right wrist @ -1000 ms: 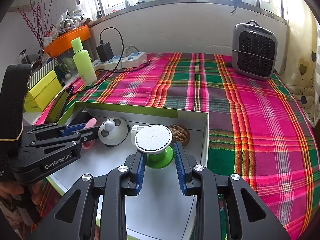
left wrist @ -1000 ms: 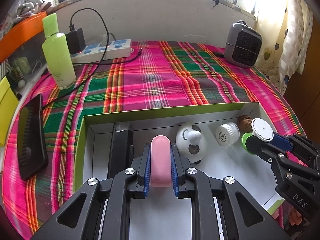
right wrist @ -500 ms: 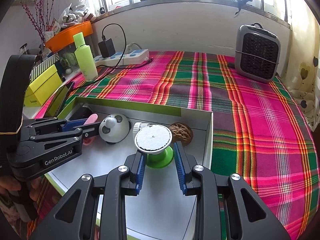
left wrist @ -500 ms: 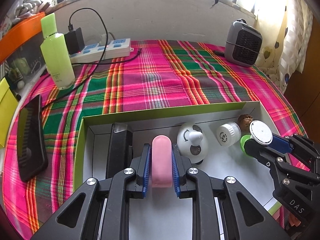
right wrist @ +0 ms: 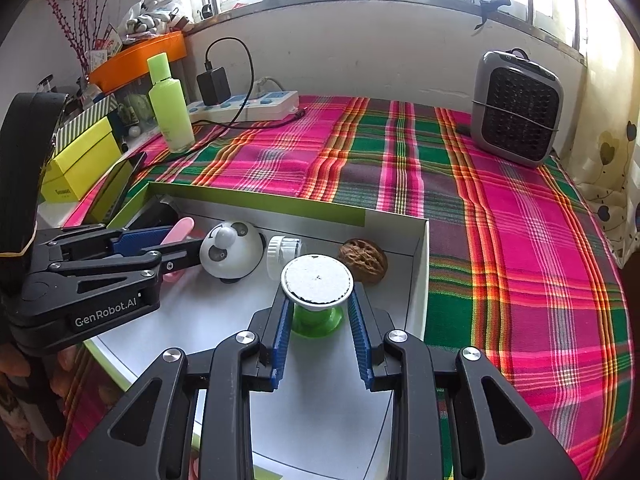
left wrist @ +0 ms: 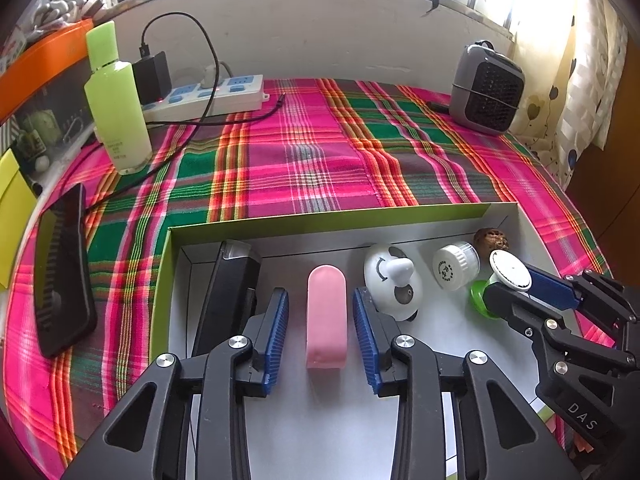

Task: Organize objects
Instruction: 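Lower both items into the tray and open both grippers, then withdraw both grippers from the tray toward the remaining items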

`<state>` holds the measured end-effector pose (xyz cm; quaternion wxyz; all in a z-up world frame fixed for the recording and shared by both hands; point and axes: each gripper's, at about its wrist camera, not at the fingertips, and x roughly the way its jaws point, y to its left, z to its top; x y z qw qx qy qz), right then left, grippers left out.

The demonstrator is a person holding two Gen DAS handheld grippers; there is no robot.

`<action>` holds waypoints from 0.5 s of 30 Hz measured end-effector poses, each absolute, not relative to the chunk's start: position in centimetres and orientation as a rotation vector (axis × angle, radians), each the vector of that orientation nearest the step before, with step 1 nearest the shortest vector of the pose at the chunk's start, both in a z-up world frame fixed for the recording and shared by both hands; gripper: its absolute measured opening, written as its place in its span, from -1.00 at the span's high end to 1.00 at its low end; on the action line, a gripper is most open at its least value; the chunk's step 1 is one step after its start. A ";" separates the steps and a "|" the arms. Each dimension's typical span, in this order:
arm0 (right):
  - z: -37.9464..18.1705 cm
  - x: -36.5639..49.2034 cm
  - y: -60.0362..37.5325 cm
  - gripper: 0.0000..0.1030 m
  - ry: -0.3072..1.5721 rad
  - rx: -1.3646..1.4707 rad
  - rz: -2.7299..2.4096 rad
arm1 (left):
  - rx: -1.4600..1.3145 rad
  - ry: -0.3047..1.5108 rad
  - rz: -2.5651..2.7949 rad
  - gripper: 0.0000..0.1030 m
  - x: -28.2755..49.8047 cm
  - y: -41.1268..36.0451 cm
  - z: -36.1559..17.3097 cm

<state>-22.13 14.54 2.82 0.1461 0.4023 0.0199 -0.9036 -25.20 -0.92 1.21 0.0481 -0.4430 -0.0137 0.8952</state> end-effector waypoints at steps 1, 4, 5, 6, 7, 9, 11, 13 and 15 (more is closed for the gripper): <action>2.8 -22.1 14.6 0.43 0.058 1.159 -2.601 | -1.352 -0.043 2.731 0.37 -25.2 -0.9 1.2; 2.8 -22.0 14.5 0.43 0.068 1.163 -2.602 | -1.347 -0.045 2.733 0.36 -25.0 -0.9 1.3; 2.8 -22.0 14.5 0.43 0.070 1.163 -2.601 | -1.347 -0.048 2.733 0.36 -24.9 -1.0 1.4; 2.8 -21.9 14.4 0.43 0.070 1.164 -2.600 | -1.345 -0.051 2.732 0.35 -24.8 -1.0 1.4; 2.8 -21.8 14.4 0.41 0.071 1.162 -2.599 | -1.343 -0.053 2.732 0.35 -24.8 -1.0 1.5; 2.8 -21.6 14.3 0.35 0.072 1.156 -2.596 | -1.341 -0.057 2.733 0.34 -24.6 -1.1 1.5; 2.9 -21.4 14.1 0.22 0.083 1.146 -2.597 | -1.337 -0.061 2.734 0.32 -24.4 -1.1 1.7; 3.0 -21.2 14.0 0.18 0.102 1.136 -2.602 | -1.333 -0.063 2.736 0.31 -24.4 -1.2 1.8; 3.0 -21.2 13.9 0.18 0.110 1.134 -2.615 | -1.331 -0.065 2.737 0.30 -24.2 -1.2 1.9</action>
